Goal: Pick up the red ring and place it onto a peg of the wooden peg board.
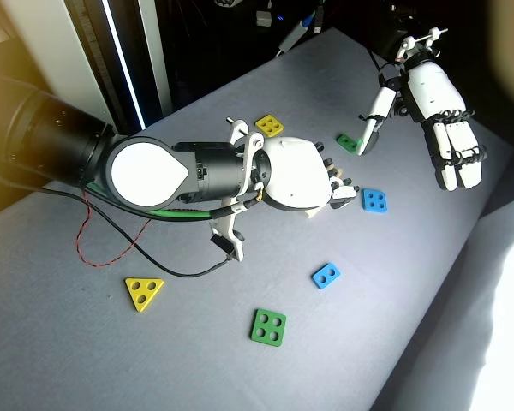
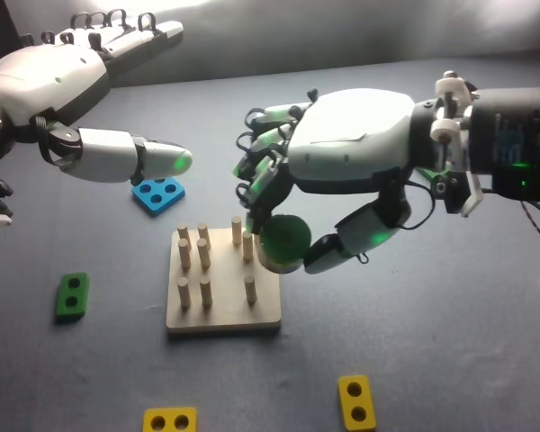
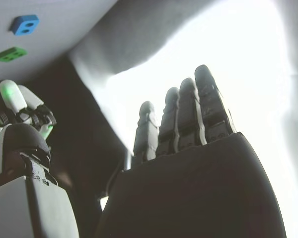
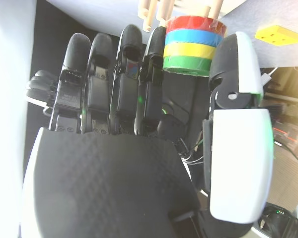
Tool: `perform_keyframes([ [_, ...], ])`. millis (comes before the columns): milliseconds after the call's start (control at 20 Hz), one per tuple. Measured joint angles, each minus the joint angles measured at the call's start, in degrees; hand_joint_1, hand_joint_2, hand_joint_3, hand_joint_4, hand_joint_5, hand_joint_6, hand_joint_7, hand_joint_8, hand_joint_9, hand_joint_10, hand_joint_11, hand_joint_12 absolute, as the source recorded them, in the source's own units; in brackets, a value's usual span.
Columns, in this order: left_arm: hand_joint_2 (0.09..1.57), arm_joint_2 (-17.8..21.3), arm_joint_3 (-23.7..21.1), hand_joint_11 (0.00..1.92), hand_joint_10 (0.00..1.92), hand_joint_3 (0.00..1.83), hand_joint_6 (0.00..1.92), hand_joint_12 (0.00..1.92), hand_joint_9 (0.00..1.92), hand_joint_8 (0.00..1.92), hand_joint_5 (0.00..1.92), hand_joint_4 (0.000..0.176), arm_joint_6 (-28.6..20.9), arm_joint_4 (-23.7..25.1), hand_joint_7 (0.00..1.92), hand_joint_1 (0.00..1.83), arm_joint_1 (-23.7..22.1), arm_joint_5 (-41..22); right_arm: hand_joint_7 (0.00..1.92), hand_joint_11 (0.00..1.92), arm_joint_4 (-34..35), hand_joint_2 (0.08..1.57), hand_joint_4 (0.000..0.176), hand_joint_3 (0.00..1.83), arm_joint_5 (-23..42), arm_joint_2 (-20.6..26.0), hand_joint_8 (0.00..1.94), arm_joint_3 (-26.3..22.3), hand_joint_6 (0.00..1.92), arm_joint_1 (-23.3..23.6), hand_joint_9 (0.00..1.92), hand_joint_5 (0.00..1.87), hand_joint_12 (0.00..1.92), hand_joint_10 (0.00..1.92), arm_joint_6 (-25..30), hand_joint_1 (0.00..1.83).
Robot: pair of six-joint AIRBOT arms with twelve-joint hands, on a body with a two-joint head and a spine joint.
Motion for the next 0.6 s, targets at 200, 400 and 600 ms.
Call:
perform_keyframes([
  [200,0.95,0.0,0.3,0.00,0.00,0.00,0.00,0.22,0.02,0.00,0.04,0.157,0.0,0.0,0.01,0.45,-0.4,0.4,0.68,0.00,-1.6,1.11,0.129,0.00,0.5,-0.9,0.00,0.0,1.00,0.0,0.33,0.98,1.34,0.29,1.2,1.04],
  [400,0.95,-0.1,0.3,0.00,0.00,0.00,0.00,0.19,0.01,0.00,0.05,0.163,0.0,0.0,0.02,0.47,-0.5,0.8,0.67,0.00,-1.6,1.09,0.080,0.00,0.9,-1.2,0.01,0.2,0.91,0.0,0.31,1.04,1.46,0.27,1.9,1.07],
  [600,0.95,-0.1,0.4,0.00,0.00,0.00,0.00,0.21,0.02,0.00,0.05,0.173,0.0,0.2,0.02,0.47,-0.7,1.0,0.68,0.00,-1.7,1.07,0.017,0.00,1.0,-1.7,0.01,0.2,0.84,0.0,0.33,1.08,1.51,0.26,2.0,1.11],
])
